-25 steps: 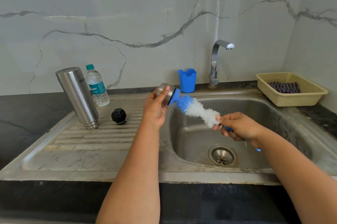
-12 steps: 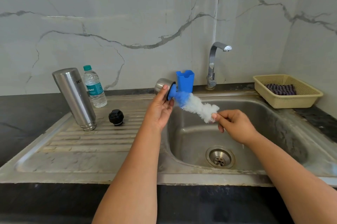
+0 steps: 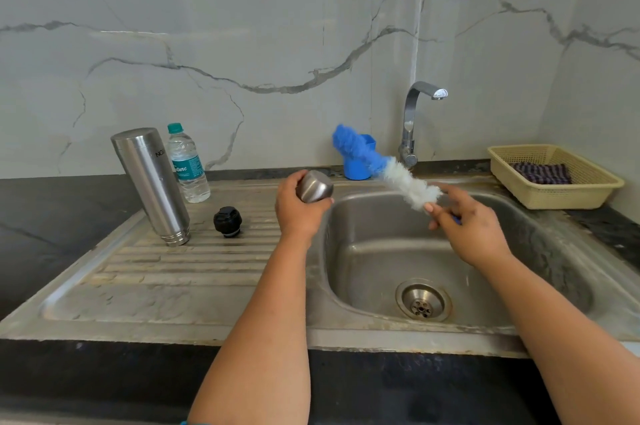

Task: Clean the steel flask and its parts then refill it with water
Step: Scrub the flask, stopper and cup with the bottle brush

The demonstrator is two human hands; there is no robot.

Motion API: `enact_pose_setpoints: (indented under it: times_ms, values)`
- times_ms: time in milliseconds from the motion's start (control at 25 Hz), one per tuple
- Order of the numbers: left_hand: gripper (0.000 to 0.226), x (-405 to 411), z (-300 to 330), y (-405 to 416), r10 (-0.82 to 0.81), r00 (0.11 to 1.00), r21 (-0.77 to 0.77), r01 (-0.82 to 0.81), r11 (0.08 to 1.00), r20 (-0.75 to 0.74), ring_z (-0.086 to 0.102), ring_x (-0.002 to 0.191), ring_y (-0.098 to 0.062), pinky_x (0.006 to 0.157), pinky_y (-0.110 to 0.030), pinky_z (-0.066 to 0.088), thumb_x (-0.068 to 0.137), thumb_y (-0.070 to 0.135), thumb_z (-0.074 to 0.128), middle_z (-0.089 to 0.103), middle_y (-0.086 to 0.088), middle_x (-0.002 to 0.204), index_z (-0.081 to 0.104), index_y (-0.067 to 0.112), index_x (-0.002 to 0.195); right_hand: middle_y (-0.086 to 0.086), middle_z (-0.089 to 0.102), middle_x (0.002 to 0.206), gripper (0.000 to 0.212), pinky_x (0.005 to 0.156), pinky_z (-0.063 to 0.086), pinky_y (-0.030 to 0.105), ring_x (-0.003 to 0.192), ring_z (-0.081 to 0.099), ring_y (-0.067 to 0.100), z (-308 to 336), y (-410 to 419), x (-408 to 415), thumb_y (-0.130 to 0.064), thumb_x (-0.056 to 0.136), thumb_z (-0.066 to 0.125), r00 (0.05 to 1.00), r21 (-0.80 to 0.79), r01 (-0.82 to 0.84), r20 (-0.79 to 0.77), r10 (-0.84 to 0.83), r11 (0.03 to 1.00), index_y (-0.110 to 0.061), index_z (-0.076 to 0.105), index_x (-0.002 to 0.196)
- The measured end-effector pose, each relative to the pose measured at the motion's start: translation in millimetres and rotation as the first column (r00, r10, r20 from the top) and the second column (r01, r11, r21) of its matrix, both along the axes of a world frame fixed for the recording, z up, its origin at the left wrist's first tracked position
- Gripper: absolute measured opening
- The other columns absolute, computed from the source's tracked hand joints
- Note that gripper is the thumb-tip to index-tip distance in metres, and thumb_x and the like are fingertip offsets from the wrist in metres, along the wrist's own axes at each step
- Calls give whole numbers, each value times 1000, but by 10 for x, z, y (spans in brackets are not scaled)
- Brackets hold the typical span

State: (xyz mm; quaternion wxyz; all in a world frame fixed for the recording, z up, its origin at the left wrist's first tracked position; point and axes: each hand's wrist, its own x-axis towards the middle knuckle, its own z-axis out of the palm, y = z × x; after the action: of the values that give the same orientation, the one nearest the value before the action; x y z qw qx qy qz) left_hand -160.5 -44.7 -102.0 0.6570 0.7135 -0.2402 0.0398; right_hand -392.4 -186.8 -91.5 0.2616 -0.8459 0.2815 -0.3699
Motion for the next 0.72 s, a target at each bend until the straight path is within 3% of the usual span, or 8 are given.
enact_pose_setpoints:
  times_ms: [40, 120, 240, 400, 560, 640, 720]
  values:
    - [71, -37, 6, -14, -25, 999, 12, 24, 1000, 47, 60, 103, -15, 89, -30, 52, 58, 13, 91, 59, 4, 118, 61, 23, 122, -12, 65, 70, 35, 61, 48, 26, 65, 60, 5, 2, 53, 36, -35, 95, 54, 999, -59, -46, -27, 44, 997, -47, 47, 127]
    - [70, -71, 62, 1, -10, 997, 11, 9, 1000, 76, 59, 102, -13, 88, -29, 52, 58, 13, 91, 57, 5, 116, 61, 25, 120, -12, 65, 74, 45, 67, 51, 29, 69, 61, 6, -31, 107, 76, -28, 97, 54, 983, -154, -153, -122, 135, 976, -50, 41, 134]
    - [67, -27, 70, 42, 45, 999, -37, -45, 998, 3, 62, 99, -14, 88, -36, 56, 56, 14, 91, 60, 5, 115, 63, 31, 115, -14, 64, 75, 42, 70, 54, 33, 67, 60, 10, -10, 34, 29, -23, 96, 55, 964, -125, -223, -178, 199, 967, -44, 50, 133]
    - [71, -169, 66, -29, -38, 997, 78, 32, 996, 70, 63, 98, -15, 87, -33, 56, 54, 19, 94, 62, 3, 114, 64, 24, 119, -12, 65, 75, 42, 62, 52, 33, 58, 57, 10, 9, 33, 3, -22, 97, 54, 967, -172, -201, -189, 168, 964, -48, 47, 130]
    - [62, -22, 101, 93, 86, 994, -28, -88, 996, -69, 65, 89, -11, 80, -29, 57, 56, 17, 94, 67, 5, 105, 65, 22, 111, -11, 58, 65, 33, 65, 50, 36, 64, 59, 19, 13, 27, -17, -20, 97, 55, 952, -110, -215, -247, 183, 971, -35, 61, 126]
    - [67, -59, 116, 105, 14, 999, 42, -12, 999, -39, 64, 91, -12, 76, -24, 55, 56, 16, 94, 66, 5, 107, 65, 20, 116, -16, 57, 63, 38, 61, 50, 36, 58, 57, 14, 13, 13, -18, -21, 97, 54, 964, -168, -165, -238, 123, 972, -40, 56, 130]
    - [67, -184, 97, 32, -87, 996, 131, 89, 987, -20, 63, 92, -9, 73, -19, 49, 59, 16, 93, 64, 9, 105, 63, 21, 118, -11, 65, 73, 41, 66, 54, 35, 64, 60, 12, -14, 20, 7, -23, 97, 54, 969, -147, -183, -196, 152, 972, -44, 51, 132]
